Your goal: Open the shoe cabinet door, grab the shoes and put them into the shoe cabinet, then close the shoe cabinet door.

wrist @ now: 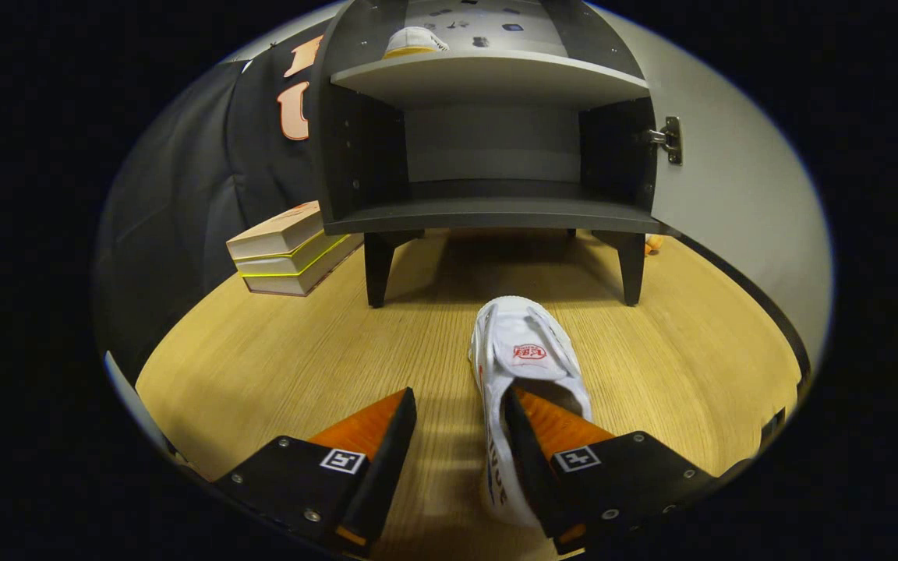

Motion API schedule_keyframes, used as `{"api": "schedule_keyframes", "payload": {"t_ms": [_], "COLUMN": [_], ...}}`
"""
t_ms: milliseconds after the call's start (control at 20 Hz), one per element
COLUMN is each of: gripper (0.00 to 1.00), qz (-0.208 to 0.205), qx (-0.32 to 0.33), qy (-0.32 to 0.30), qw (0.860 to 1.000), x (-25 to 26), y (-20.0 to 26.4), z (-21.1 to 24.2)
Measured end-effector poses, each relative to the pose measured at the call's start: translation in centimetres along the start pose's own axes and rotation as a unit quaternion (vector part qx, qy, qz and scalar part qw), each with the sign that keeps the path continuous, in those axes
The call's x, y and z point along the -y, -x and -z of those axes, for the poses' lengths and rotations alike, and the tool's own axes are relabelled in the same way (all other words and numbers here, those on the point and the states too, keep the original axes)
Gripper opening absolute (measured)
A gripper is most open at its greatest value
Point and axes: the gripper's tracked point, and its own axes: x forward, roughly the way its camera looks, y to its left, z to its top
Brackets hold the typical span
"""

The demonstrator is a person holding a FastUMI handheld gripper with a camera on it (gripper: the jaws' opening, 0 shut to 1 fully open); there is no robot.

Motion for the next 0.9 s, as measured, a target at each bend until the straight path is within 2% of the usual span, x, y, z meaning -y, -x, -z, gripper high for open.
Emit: {"api": "schedule_keyframes", "payload": {"t_ms": [150,300,350,550,650,900], "gripper": [0.53,0.38,0.29,0.05,0.01,0.01], "qz": [0.02,0.039,0.042,0.019,0.02,0.022], "qx": [0.014,0.025,0.03,0.033,0.033,0.036], "qy": [0.002,0.006,0.005,0.01,0.004,0.002], "qw": [1.0,0.999,0.999,0.999,0.999,0.999], "x": [0.7,1.7,2.0,1.5,1.5,1.7], "y": [-1.4,-2.2,-2.4,-3.0,-2.9,-0.6], "z": [-0.4,-0.9,-1.1,-1.3,-1.4,-4.2]}}
